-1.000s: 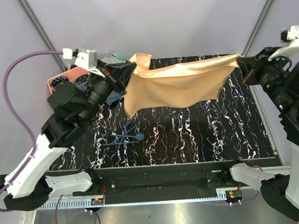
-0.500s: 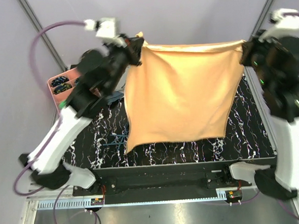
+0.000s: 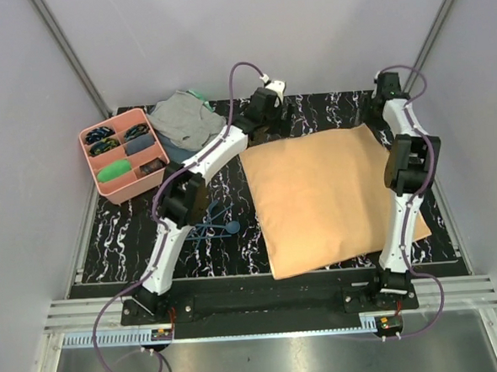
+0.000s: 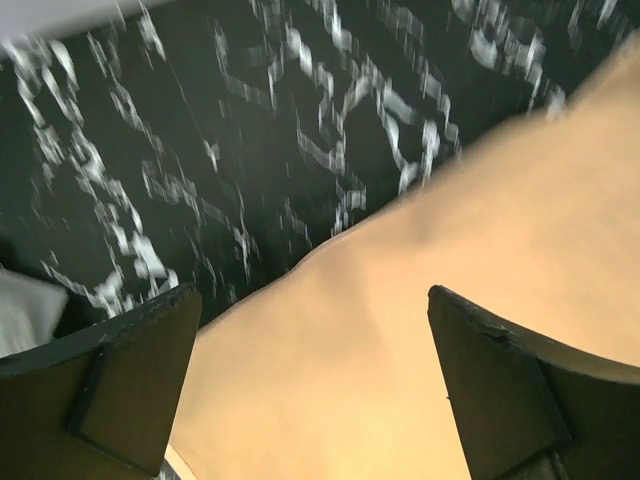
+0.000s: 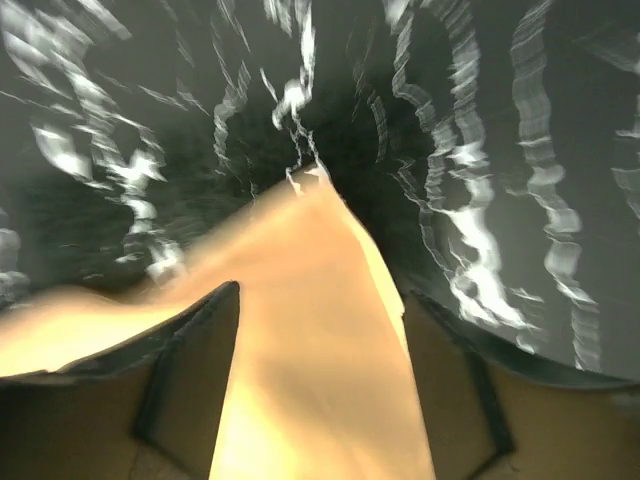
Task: Fold the napkin, place the utensils inside, and roll it up
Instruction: Flatten the napkin out
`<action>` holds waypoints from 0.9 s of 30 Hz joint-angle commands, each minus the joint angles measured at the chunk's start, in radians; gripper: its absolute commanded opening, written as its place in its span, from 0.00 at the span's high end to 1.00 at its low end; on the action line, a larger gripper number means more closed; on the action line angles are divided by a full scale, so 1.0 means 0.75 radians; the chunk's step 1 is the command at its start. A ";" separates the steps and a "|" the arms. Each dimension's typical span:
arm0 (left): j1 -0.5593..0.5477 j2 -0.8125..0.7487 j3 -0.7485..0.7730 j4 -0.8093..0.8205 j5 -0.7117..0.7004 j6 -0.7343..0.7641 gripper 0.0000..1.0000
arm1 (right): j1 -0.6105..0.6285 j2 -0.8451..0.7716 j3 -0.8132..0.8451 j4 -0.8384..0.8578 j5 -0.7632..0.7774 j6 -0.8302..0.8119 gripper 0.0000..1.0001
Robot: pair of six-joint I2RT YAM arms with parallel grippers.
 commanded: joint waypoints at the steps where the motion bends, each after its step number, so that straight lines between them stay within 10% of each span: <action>1: -0.017 -0.336 -0.100 0.172 0.085 -0.004 0.01 | 0.006 -0.006 0.182 -0.097 -0.215 0.000 0.23; 16: 0.142 -1.112 -0.656 -0.239 0.132 -0.076 0.01 | 0.337 -0.992 -1.055 0.134 -0.276 0.301 0.11; 27: 0.242 -1.468 -1.084 -0.327 0.220 -0.025 0.01 | 0.536 -0.964 -1.391 0.332 -0.380 0.509 0.11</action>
